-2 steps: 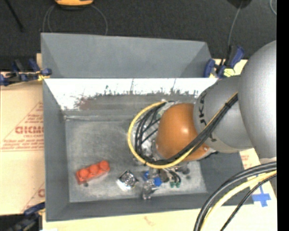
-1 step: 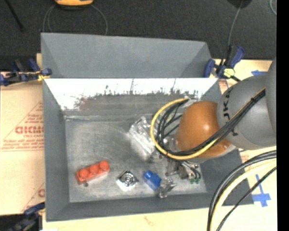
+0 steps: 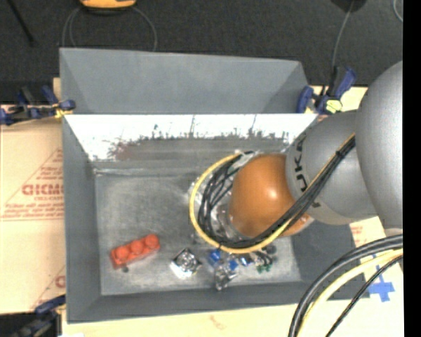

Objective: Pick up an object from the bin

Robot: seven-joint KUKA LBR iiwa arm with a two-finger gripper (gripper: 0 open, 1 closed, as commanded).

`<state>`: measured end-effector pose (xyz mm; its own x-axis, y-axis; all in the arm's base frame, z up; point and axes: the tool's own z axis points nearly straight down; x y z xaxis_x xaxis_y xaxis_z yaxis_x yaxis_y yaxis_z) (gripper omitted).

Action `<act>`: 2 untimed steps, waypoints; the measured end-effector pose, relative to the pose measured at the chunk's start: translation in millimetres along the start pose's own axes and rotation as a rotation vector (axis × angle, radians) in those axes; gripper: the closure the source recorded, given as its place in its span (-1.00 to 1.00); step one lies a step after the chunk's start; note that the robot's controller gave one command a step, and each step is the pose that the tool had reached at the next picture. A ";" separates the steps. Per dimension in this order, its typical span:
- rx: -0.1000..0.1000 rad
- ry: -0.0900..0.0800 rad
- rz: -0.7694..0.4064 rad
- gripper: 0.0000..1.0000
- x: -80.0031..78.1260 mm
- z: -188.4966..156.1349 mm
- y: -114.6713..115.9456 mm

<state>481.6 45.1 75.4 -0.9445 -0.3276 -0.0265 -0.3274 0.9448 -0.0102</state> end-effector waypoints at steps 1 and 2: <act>-0.007 0.021 -0.120 -1.00 -21.4 -2.9 -66.5; -0.009 0.021 -0.121 1.00 -21.4 -2.8 -63.4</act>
Offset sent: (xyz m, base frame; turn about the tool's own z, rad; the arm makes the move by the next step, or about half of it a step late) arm 0.0393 -0.0515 0.0028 -0.1258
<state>522.5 -7.8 79.4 -0.8984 -0.4392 -0.0048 -0.4392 0.8984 -0.0026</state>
